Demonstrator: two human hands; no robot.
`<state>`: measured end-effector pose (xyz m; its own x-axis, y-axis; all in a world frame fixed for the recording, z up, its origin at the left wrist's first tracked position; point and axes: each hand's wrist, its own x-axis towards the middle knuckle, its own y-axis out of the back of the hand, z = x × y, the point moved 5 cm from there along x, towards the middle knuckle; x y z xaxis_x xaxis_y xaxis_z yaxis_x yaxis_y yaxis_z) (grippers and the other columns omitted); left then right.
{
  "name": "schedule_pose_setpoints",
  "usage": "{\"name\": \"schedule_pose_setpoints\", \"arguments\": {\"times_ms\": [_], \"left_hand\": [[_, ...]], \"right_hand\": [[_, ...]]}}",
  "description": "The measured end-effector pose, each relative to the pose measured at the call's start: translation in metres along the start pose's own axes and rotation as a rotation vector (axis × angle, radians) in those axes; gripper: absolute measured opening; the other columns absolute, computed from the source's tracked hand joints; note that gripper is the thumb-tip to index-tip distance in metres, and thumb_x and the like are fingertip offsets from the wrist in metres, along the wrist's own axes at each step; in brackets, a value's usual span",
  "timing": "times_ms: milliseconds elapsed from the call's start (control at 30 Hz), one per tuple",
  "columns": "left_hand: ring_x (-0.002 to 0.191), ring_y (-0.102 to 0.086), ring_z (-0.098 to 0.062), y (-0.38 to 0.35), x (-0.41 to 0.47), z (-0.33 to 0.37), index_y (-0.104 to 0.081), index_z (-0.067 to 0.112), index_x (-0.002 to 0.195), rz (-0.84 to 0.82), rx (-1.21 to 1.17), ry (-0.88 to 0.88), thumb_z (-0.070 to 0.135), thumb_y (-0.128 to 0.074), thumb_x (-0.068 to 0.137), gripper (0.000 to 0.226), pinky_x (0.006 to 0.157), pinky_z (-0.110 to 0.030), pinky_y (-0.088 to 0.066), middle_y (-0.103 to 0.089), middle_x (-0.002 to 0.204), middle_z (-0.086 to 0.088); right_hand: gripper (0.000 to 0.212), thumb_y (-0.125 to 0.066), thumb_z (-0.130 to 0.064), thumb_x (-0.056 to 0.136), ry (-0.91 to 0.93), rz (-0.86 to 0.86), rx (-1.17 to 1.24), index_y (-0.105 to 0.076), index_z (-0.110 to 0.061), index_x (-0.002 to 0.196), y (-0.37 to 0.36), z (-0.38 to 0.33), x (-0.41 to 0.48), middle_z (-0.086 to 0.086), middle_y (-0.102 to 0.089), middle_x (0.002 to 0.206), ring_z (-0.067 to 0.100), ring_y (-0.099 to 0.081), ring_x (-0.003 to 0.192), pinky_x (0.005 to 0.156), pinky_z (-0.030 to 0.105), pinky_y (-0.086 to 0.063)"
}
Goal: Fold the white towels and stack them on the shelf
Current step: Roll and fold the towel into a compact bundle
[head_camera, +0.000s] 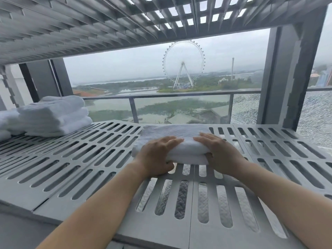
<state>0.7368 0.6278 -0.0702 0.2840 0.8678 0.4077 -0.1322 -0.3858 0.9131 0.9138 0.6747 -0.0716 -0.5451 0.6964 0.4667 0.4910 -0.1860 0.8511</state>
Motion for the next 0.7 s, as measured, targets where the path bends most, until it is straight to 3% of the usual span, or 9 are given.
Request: {"name": "schedule_pose_setpoints", "arguments": {"times_ms": [100, 167, 300, 367, 500, 600, 700], "left_hand": [[0.124, -0.045, -0.020, 0.001, 0.002, -0.002, -0.034, 0.033, 0.139, -0.024, -0.055, 0.095, 0.029, -0.057, 0.073, 0.070, 0.101, -0.032, -0.037, -0.044, 0.141, 0.004], [0.134, -0.033, -0.022, -0.002, 0.000, -0.001, -0.026, 0.034, 0.143, -0.086, -0.027, 0.125, 0.031, -0.055, 0.076, 0.073, 0.111, -0.037, -0.028, -0.034, 0.148, 0.001], [0.142, -0.016, -0.016, -0.001, 0.002, -0.005, -0.019, 0.034, 0.145, -0.237, -0.102, 0.153, 0.049, -0.037, 0.078, 0.071, 0.114, -0.034, -0.014, -0.019, 0.155, 0.000], [0.141, -0.015, -0.013, 0.003, 0.014, -0.008, -0.024, 0.027, 0.146, -0.302, -0.213, 0.167, 0.047, -0.028, 0.087, 0.062, 0.113, -0.032, -0.012, -0.019, 0.155, -0.001], [0.138, -0.024, -0.016, 0.002, 0.050, -0.016, -0.036, 0.012, 0.141, -0.327, -0.346, 0.204, 0.032, -0.020, 0.101, 0.048, 0.112, -0.028, -0.014, -0.030, 0.151, -0.006], [0.138, -0.026, -0.017, -0.006, 0.070, -0.026, -0.035, 0.018, 0.142, -0.356, -0.404, 0.225, 0.035, -0.022, 0.101, 0.046, 0.114, -0.029, -0.015, -0.031, 0.151, -0.003], [0.140, -0.022, -0.016, -0.021, 0.076, -0.045, -0.029, 0.032, 0.144, -0.346, -0.186, 0.233, 0.046, -0.023, 0.098, 0.048, 0.115, -0.033, -0.013, -0.026, 0.153, 0.003]], "right_hand": [[0.061, -0.046, -0.005, 0.084, -0.022, -0.036, -0.062, -0.038, -0.032, 0.138, -0.003, -0.002, 0.001, 0.001, -0.033, 0.150, 0.018, -0.026, 0.139, 0.110, 0.039, -0.029], [0.063, -0.046, -0.008, 0.082, -0.016, -0.085, -0.067, -0.035, -0.033, 0.139, -0.001, -0.004, 0.001, 0.000, -0.030, 0.151, 0.018, -0.024, 0.139, 0.111, 0.037, -0.026], [0.069, -0.037, -0.035, 0.073, -0.030, -0.181, 0.106, -0.032, -0.029, 0.142, 0.011, -0.005, 0.006, -0.003, -0.030, 0.151, 0.013, -0.026, 0.138, 0.110, 0.029, -0.021], [0.066, -0.028, -0.044, 0.080, -0.054, -0.202, 0.091, -0.034, -0.022, 0.141, 0.011, -0.005, 0.023, -0.001, -0.034, 0.149, 0.014, -0.031, 0.135, 0.105, 0.027, -0.025], [0.043, -0.022, -0.036, 0.099, -0.077, -0.296, 0.083, -0.053, -0.012, 0.114, -0.003, -0.014, 0.067, 0.012, -0.051, 0.134, 0.024, -0.047, 0.115, 0.092, 0.032, -0.032], [0.045, -0.022, -0.036, 0.100, -0.106, -0.334, 0.084, -0.050, -0.014, 0.127, -0.015, -0.014, 0.093, 0.011, -0.046, 0.139, 0.027, -0.041, 0.126, 0.104, 0.036, -0.030], [0.047, -0.022, -0.043, 0.098, -0.119, -0.373, -0.006, -0.042, -0.026, 0.136, -0.034, -0.002, 0.100, 0.002, -0.039, 0.146, 0.024, -0.034, 0.134, 0.111, 0.044, -0.022]]}}
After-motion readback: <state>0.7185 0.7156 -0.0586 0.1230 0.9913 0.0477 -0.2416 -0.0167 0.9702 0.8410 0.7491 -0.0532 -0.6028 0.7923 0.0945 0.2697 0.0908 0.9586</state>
